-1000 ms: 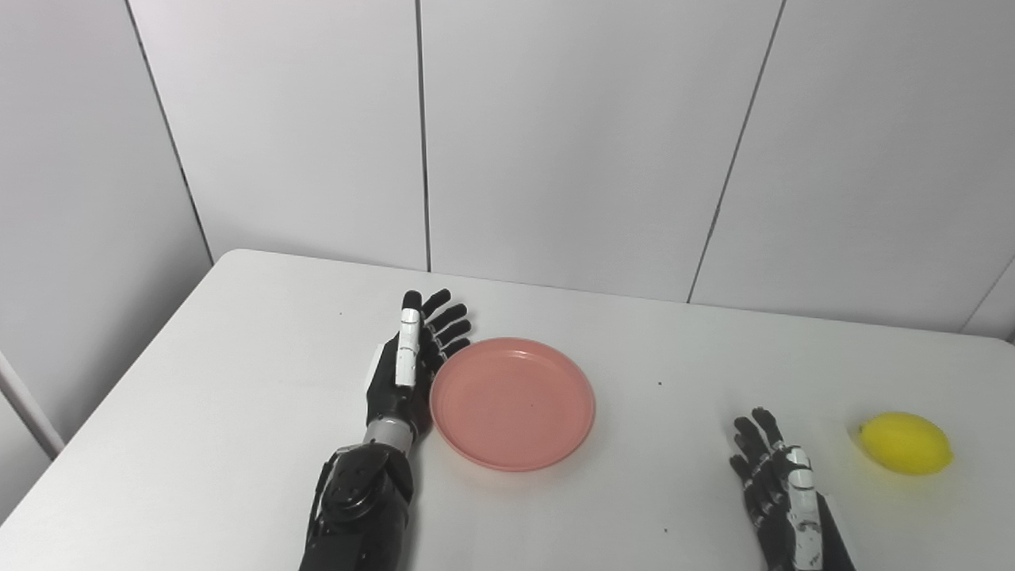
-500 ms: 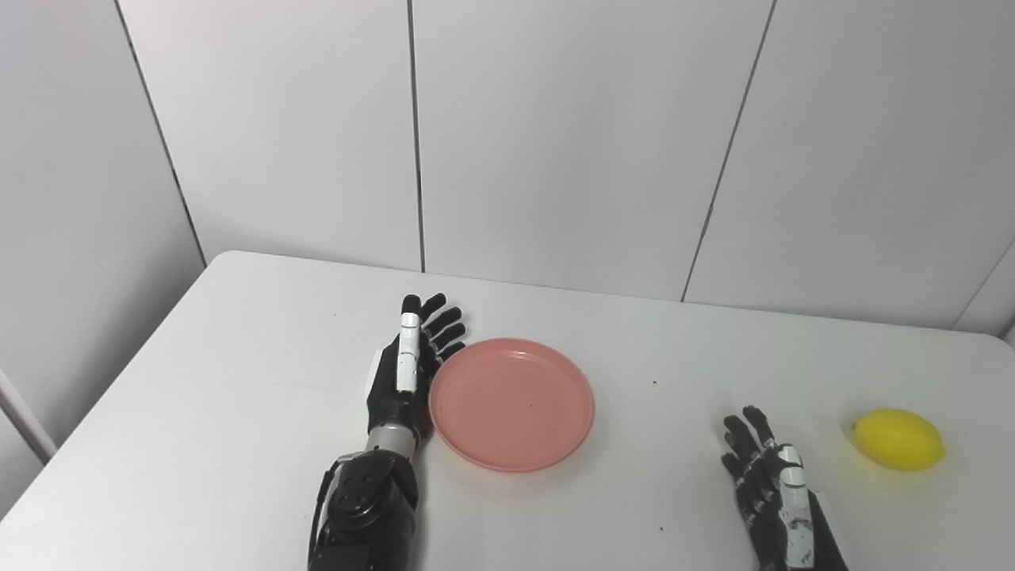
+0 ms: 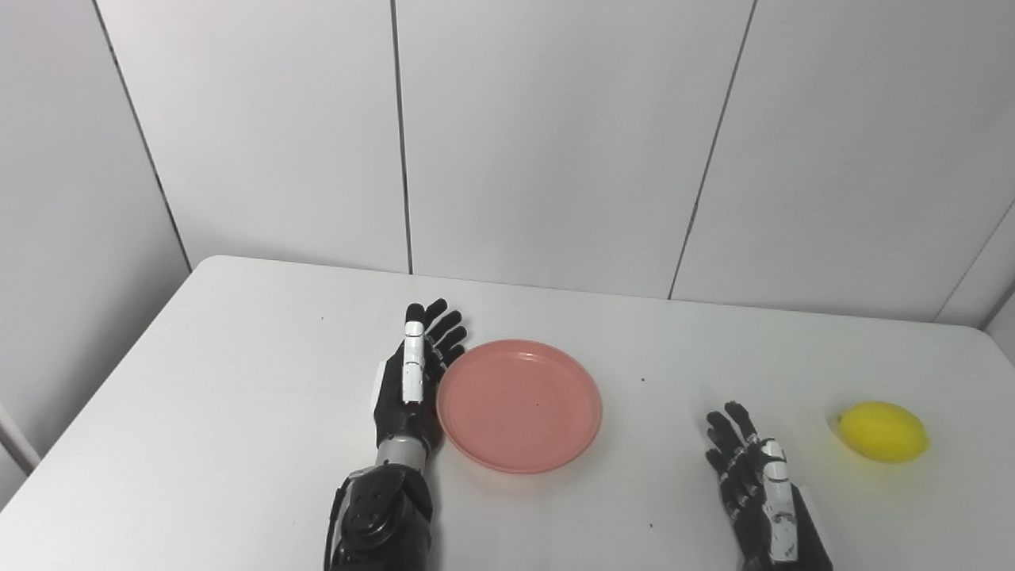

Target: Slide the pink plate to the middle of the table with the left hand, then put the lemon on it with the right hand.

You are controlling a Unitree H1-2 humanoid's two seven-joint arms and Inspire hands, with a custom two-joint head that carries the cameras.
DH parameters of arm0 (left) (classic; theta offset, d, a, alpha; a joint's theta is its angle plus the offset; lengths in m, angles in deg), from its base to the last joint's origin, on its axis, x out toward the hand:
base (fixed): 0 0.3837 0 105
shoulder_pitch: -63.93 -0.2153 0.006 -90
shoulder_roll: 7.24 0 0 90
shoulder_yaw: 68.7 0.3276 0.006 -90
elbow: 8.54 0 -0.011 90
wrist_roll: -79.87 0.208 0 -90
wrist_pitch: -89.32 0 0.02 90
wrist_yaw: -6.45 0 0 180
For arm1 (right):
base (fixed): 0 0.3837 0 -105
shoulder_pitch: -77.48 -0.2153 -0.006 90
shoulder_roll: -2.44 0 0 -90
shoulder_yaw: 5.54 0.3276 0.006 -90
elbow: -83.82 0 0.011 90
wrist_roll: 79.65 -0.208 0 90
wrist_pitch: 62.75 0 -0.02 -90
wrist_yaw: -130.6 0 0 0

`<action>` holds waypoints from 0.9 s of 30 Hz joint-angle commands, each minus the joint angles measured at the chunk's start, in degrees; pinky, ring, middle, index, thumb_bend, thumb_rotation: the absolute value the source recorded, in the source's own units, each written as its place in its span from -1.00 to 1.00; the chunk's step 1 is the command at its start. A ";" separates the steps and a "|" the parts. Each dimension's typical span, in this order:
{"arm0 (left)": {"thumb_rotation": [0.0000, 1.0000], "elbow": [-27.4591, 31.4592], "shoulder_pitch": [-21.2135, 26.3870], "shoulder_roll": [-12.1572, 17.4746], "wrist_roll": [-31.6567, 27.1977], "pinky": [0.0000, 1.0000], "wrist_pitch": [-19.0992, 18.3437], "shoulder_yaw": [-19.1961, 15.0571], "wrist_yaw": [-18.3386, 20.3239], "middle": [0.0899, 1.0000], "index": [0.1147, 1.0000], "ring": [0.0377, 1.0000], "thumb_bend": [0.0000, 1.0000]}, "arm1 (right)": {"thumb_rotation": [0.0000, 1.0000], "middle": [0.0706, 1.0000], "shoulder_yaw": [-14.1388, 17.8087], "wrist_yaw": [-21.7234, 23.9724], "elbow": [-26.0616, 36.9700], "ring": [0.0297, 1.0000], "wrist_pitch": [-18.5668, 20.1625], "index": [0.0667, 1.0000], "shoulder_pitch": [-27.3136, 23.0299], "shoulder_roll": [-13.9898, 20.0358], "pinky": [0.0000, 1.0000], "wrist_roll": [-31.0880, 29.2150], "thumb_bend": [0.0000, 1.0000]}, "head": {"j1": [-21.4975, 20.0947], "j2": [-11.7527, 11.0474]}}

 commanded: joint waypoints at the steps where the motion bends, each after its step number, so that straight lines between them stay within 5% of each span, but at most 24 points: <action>1: 0.80 -0.19 -0.71 -0.28 0.63 0.72 -1.40 0.68 -0.18 0.56 0.53 0.63 0.46 | 1.00 0.85 -0.68 -0.20 -2.52 0.95 1.49 0.89 2.52 -1.15 1.00 -0.13 0.44 | -0.03 0.05; 27: 0.79 -0.29 -0.55 0.76 -0.41 0.66 -2.74 2.03 2.14 0.58 0.49 0.61 0.40 | 1.00 0.82 -1.47 -1.60 -2.24 0.92 1.66 0.87 2.38 -2.76 1.00 1.93 0.43 | -4.06 0.90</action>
